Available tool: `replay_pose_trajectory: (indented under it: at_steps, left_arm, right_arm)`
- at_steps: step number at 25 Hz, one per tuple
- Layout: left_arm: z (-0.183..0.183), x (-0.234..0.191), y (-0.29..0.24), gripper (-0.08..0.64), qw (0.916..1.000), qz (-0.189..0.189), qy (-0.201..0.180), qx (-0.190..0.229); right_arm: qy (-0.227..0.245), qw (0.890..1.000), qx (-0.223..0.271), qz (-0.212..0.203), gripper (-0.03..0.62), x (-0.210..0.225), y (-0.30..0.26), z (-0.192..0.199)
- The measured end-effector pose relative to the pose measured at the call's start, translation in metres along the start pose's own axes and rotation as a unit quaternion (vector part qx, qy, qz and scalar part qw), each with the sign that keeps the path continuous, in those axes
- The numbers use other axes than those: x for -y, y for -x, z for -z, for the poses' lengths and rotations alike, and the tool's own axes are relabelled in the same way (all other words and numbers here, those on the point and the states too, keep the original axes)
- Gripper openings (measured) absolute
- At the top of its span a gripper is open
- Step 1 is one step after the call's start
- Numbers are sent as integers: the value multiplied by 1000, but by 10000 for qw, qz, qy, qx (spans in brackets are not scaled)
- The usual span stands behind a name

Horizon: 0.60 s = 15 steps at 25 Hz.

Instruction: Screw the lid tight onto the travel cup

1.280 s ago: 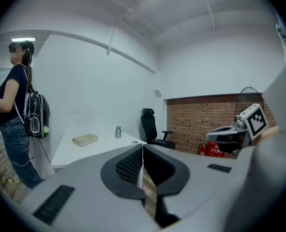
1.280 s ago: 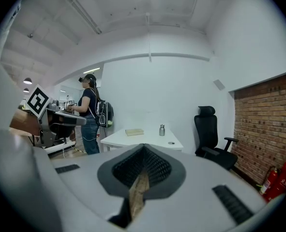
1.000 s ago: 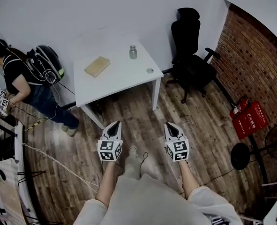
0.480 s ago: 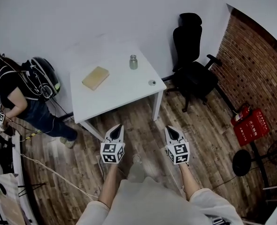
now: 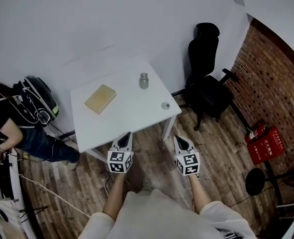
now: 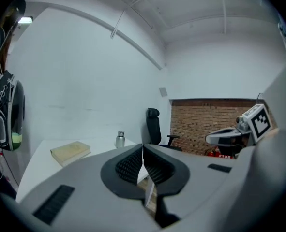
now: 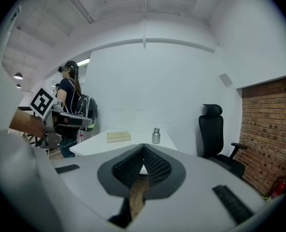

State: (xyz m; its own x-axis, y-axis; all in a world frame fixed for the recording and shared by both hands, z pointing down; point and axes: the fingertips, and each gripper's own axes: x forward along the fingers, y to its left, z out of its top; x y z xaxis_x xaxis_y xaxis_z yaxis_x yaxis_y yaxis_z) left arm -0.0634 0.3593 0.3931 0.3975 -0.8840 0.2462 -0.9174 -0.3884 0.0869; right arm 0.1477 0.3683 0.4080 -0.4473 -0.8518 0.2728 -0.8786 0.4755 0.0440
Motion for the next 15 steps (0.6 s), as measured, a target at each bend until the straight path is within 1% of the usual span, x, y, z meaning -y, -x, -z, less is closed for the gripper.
replay_pose_trajectory:
  at_steps: [4,8,12,15]
  left_arm:
    - [-14,-35,-45,9,9999,105,-18,-26]
    - [-26,-65,-76,9,9998,171,-41,-20]
    - [-32,-90,-98,9,9997,228,-30,-29]
    - [-33,-100,-107,9,9996,265,-21,-35]
  right_arm:
    - [-46,9999,-51,101,-2,14,-54,-12]
    - [-29,9999,-52,157,-2,18,-95,-25]
    - [3,9998,-101,195,-2,17,-125,-33]
    - [41,9997,-156,204,-2,15,-135,-32]
